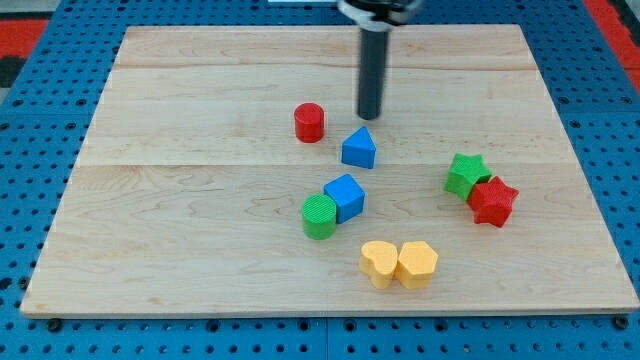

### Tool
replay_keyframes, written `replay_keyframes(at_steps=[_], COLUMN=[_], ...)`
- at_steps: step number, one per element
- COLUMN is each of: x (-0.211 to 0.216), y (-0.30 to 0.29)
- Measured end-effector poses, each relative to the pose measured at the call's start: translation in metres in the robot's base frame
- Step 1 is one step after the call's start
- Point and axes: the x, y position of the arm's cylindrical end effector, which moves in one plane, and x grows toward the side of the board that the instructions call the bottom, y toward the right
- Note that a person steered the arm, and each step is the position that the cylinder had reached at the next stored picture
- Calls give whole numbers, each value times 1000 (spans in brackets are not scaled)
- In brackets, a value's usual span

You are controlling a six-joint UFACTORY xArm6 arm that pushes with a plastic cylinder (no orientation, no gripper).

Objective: Group up the blue blocks at the center left of the board

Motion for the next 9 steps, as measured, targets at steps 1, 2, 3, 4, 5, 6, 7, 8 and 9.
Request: replay_keyframes(at_steps=[1,2,3,4,5,6,7,8,9], x=[21,27,23,39,39,38,36,33,33], y=[41,-8,-67,-34,-46,-81,-134,-136,-87])
